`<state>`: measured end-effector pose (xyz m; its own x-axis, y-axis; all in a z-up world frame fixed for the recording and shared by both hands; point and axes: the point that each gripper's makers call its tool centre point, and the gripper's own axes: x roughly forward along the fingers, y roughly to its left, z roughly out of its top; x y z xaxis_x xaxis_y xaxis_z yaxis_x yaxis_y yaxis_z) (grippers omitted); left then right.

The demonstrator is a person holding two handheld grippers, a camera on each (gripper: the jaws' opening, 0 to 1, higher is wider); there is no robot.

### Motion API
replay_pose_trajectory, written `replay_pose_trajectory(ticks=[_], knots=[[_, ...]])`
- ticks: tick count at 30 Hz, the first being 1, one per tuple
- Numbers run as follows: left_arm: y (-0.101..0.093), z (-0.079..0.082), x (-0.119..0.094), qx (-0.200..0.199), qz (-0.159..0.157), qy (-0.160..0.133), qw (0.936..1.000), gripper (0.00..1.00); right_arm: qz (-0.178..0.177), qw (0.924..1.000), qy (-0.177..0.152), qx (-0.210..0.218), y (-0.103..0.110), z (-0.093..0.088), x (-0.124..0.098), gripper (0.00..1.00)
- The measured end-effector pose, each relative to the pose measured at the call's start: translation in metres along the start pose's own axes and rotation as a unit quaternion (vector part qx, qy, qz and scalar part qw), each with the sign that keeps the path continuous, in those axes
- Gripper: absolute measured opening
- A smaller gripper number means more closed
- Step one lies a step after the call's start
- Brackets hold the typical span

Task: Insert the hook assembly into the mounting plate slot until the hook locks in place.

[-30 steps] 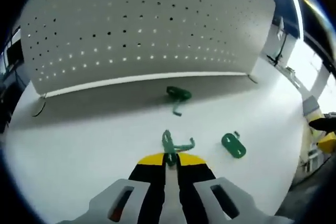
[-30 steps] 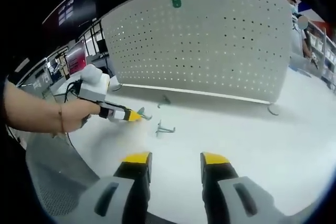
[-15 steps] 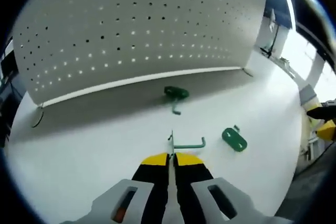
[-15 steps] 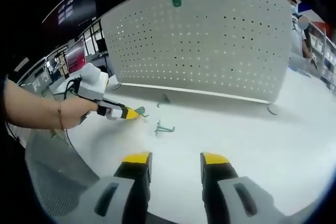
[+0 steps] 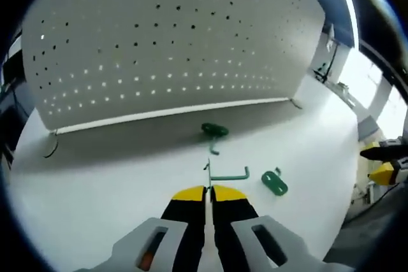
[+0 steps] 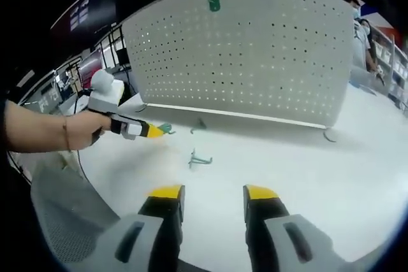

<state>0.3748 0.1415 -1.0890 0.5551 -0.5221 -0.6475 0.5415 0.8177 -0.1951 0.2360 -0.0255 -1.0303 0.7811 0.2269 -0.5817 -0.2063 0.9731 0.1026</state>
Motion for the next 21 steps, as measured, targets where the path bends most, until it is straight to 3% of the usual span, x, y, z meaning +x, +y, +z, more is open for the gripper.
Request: replay_pose_trajectory(ticks=[4, 7, 15, 21], knots=[[-0.006, 0.008, -0.009, 0.008, -0.009, -0.005, 0.9999, 0.02, -0.001, 0.9999, -0.009, -0.005, 0.001, 0.009, -0.002, 0.34], [-0.010, 0.021, -0.023, 0.000, -0.013, -0.017, 0.9998, 0.02, -0.011, 0.9992, -0.038, -0.004, -0.003, 0.029, -0.006, 0.33], [-0.024, 0.050, -0.055, 0.040, -0.030, -0.037, 0.9981, 0.02, -0.004, 0.9976, -0.067, 0.016, -0.001, 0.055, -0.005, 0.33], [-0.031, 0.056, -0.079, 0.048, -0.040, -0.047, 0.9969, 0.02, 0.012, 0.9959, -0.082, 0.038, 0.012, 0.067, -0.005, 0.33]])
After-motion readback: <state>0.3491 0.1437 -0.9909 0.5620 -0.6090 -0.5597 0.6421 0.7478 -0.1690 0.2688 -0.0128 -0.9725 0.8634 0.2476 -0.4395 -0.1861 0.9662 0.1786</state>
